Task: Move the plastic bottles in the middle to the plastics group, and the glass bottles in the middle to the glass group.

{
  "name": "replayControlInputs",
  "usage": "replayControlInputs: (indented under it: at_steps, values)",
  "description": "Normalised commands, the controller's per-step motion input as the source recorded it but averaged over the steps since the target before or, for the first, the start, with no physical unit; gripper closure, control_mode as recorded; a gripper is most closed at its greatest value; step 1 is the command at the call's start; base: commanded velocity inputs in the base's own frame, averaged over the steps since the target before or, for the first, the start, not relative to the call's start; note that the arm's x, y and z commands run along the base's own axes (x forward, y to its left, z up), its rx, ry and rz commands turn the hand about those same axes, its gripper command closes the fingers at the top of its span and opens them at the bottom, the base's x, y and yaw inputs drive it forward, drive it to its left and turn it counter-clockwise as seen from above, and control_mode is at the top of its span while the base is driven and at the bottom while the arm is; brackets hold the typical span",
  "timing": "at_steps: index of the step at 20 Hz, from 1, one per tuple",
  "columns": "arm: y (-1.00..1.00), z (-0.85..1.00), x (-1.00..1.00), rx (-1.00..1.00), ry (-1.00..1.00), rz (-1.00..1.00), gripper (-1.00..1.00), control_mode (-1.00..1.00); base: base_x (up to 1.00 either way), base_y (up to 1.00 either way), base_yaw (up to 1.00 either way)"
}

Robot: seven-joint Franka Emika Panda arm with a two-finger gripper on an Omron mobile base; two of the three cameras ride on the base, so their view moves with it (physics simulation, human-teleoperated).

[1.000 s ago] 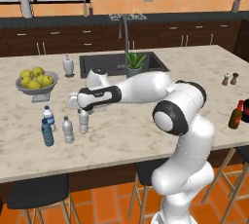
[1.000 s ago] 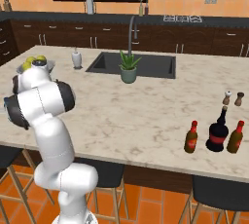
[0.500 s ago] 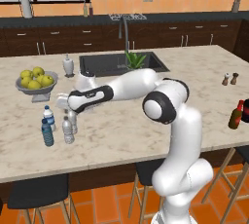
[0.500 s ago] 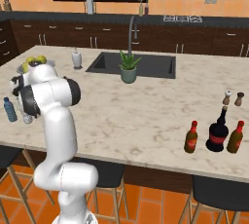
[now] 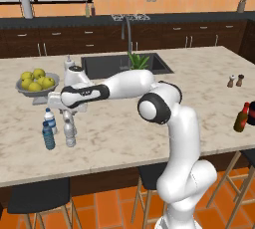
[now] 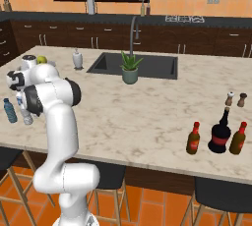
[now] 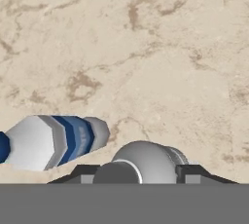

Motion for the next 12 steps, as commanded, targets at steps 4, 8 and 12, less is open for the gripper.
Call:
replayControlInputs:
  at_steps: [4, 8, 12]
  values:
    - [-0.32, -0.28, -0.32, 0.00, 0.00, 0.00, 1.00, -1.00, 0.00, 0.00, 0.00]
    - [-0.26, -0.30, -0.42, 0.00, 0.00, 0.00, 1.00, -1.00, 0.00, 0.00, 0.00]
    - [-0.05, -0.21, -0.12, 0.00, -0.01, 0.00, 1.00, -1.00, 0.00, 0.00, 0.00]
